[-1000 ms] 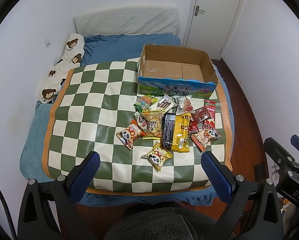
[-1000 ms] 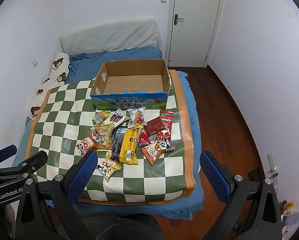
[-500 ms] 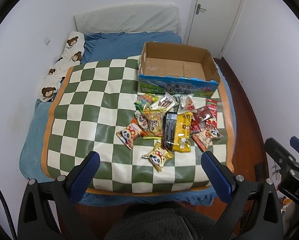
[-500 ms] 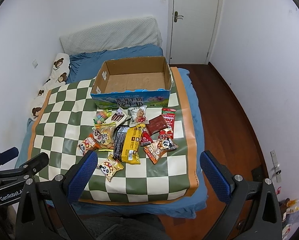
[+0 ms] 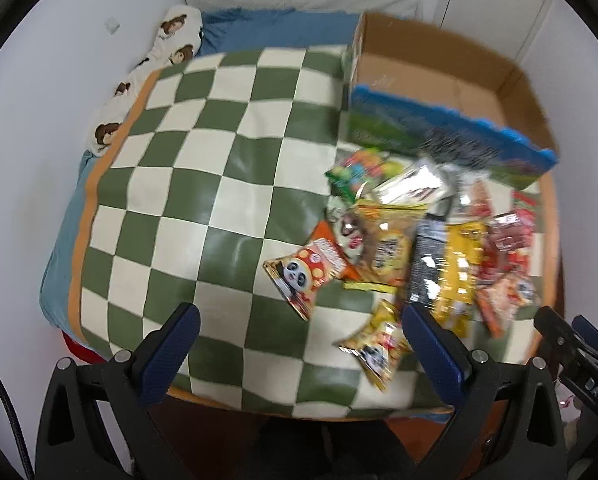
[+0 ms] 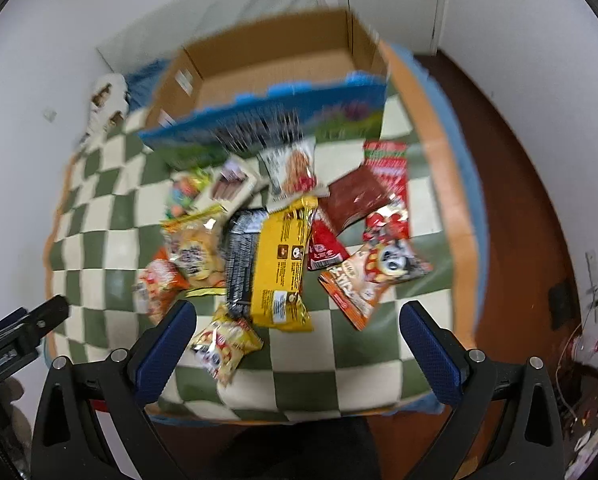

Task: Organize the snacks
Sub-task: 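Grasp the yellow cracker bag with the left tool while the right tool grasps the yellow-black bag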

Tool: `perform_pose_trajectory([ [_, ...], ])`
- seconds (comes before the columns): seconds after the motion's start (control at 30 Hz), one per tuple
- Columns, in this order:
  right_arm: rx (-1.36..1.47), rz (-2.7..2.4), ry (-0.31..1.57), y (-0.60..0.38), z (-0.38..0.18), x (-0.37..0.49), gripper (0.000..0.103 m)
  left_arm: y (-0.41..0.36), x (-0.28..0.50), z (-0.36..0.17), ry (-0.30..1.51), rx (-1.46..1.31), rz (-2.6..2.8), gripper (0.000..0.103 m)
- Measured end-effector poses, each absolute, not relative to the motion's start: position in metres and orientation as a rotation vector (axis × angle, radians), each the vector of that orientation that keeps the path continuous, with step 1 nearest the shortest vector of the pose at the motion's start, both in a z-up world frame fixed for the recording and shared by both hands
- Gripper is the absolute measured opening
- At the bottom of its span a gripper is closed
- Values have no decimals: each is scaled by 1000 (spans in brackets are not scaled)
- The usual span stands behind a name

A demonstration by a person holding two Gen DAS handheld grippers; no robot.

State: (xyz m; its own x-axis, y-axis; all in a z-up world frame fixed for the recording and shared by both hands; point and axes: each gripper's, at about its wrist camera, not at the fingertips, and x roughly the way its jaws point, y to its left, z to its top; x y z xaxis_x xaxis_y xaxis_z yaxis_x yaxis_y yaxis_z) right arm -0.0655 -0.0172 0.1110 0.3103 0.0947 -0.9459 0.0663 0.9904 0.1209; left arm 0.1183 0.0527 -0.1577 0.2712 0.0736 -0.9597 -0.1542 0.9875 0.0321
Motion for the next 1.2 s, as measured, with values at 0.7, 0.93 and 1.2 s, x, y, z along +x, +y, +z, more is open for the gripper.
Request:
perform_pose_trajectory([
  [0.7,128,39,1512,33,-109,28,90,42,202,-284,1508,-210,16,103],
  [0.93,126,11,1540,13,-125,18,91,4,214,-306,1515,-198,-93,93],
  [1.2,84,-38,1550,26,-157,27,91,-10,226,-340,1520,-172,-121,43],
])
